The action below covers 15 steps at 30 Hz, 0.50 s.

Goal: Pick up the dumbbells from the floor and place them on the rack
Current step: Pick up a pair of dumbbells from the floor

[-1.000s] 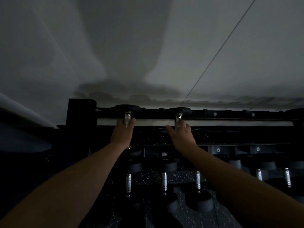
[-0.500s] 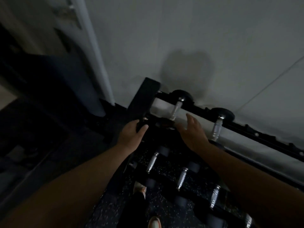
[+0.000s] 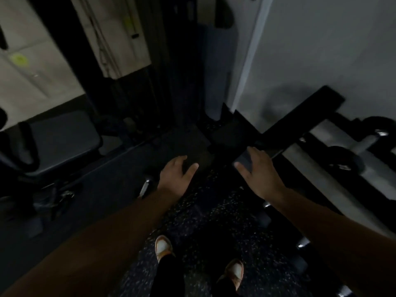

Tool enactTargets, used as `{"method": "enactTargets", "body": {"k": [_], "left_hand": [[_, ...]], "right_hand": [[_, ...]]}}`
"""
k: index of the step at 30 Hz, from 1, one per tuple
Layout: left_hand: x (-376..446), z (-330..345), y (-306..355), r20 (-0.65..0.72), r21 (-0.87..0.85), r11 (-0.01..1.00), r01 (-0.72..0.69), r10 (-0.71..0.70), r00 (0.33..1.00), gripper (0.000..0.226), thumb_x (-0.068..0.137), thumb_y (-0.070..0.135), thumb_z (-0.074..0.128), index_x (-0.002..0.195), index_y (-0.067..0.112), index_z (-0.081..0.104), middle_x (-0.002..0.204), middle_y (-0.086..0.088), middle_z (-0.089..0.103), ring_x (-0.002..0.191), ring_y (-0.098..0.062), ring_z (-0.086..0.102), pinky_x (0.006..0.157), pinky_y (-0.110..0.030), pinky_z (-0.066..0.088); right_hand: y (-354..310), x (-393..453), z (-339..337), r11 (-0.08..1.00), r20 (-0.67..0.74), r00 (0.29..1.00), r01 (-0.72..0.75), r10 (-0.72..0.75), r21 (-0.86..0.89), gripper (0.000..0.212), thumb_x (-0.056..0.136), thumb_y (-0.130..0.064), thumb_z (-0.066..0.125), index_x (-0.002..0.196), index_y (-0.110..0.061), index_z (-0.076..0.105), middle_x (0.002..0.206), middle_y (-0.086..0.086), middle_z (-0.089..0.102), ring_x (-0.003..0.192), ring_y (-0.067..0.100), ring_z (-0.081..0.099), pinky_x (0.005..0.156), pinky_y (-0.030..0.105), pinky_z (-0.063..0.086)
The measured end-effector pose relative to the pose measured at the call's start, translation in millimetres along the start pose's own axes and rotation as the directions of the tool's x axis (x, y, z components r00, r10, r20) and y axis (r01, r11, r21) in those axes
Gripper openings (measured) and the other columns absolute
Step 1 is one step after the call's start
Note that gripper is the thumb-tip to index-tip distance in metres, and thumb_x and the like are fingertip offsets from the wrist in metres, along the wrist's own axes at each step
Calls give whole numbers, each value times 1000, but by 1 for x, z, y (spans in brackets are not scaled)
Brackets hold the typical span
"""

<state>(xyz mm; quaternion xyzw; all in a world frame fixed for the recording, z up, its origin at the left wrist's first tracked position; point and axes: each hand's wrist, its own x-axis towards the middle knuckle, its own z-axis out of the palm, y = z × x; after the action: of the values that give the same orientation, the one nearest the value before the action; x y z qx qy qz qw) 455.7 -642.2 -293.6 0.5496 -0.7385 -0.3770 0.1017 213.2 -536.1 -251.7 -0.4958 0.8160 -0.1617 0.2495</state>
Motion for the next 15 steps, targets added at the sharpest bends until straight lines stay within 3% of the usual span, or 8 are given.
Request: {"method": "enactTargets", "body": {"k": [3, 8, 15], "left_hand": [[6, -21, -63, -57, 17, 999, 51, -49, 997, 61, 96, 51, 55, 140, 9, 53, 144, -15, 53, 135, -31, 45, 111, -39, 34], [33, -39, -166, -117, 86, 989, 124, -114, 987, 55, 97, 48, 55, 137, 11, 56, 146, -15, 52, 138, -31, 41, 112, -49, 34], [72, -12, -267, -79, 168, 953, 251, -241, 967, 50, 95, 52, 52, 128, 17, 60, 135, -9, 59, 128, -28, 50, 103, -50, 42]], "right_hand": [[-32, 21, 54, 999, 76, 997, 29, -27, -14, 78, 93, -60, 45, 152, -13, 27, 159, 12, 27, 147, 31, 15, 117, 45, 19], [-72, 64, 157, 996, 154, 986, 71, -61, -60, 82, 91, -62, 46, 153, -14, 24, 160, 9, 26, 148, 27, 13, 117, 40, 18], [-78, 110, 276, 986, 257, 962, 120, -87, -115, 80, 93, -61, 46, 153, -14, 22, 160, 12, 26, 147, 30, 15, 117, 37, 16]]}}
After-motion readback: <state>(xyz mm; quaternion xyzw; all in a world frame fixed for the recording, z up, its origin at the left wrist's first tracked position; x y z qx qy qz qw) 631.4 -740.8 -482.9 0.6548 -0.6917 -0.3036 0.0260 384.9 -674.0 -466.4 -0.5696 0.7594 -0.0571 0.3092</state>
